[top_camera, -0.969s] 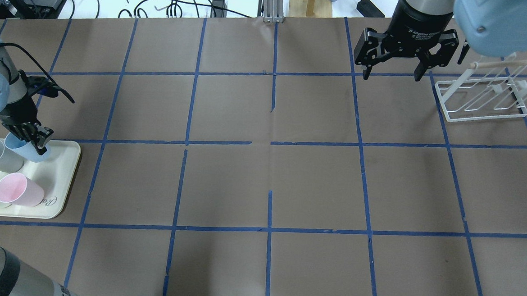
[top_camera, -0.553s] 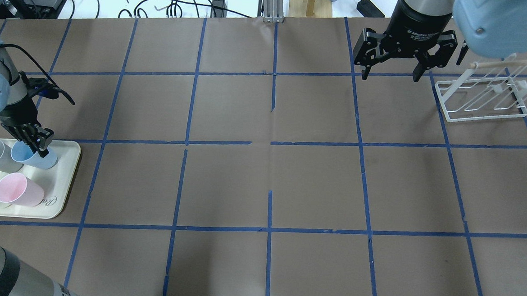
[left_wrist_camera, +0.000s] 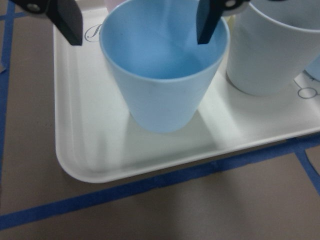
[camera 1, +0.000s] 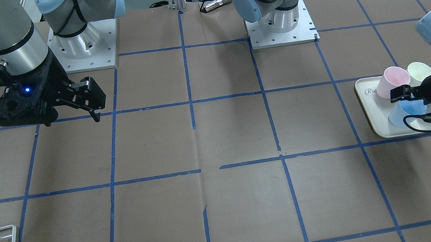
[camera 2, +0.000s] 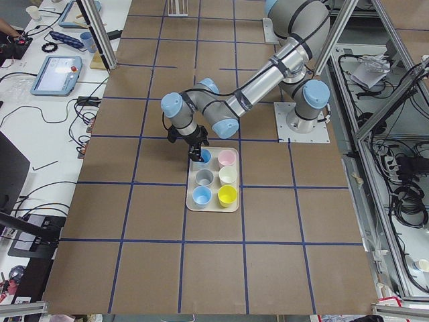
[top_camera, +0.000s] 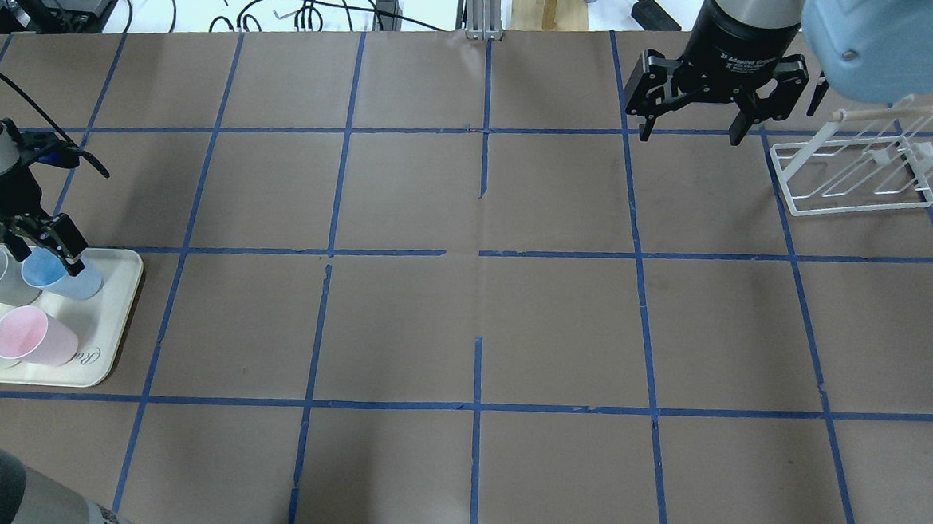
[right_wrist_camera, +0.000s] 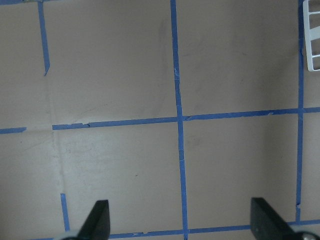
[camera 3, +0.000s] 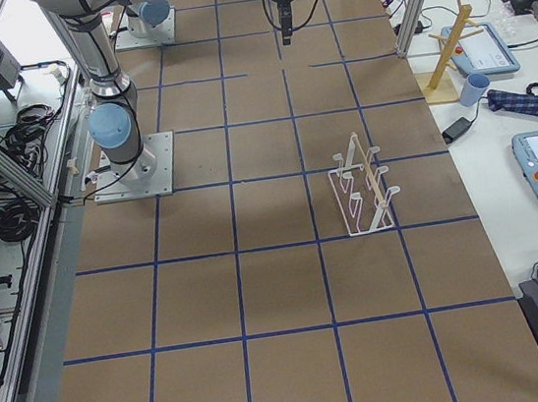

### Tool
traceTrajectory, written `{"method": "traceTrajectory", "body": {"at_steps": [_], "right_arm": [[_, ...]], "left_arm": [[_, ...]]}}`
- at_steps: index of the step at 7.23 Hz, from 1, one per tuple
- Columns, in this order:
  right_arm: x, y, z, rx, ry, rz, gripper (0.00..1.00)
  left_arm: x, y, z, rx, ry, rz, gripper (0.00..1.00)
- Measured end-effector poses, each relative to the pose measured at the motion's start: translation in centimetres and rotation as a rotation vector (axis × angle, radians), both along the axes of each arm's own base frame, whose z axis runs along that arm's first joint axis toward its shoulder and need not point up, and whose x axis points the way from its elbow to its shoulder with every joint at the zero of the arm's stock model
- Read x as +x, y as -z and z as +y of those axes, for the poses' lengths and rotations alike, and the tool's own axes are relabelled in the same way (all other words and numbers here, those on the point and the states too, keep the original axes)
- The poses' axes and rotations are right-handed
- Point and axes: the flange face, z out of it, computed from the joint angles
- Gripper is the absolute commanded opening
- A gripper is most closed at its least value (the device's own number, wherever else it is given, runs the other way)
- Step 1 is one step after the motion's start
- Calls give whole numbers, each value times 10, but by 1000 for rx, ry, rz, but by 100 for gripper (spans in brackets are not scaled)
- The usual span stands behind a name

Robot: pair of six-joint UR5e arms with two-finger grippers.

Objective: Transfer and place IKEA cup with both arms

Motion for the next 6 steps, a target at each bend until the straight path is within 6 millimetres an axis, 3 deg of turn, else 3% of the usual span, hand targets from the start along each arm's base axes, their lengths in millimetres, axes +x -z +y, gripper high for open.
{"method": "traceTrajectory", "body": {"at_steps": [2,3,5,6], "right_arm": [[0,0,0,0,0,0,100],[0,1,0,1,0,0,100],[-4,1,-1,2,2,8,100],[-5,1,-1,3,5,10,100]], "left_arm": [[-26,-53,-14,-52,-87,20,100],[-54,-88,-25,-88,-125,28,100],[-134,-161,-33,-192,-179,58,100],[-181,-191,-25,-219,-190,65,100]]}}
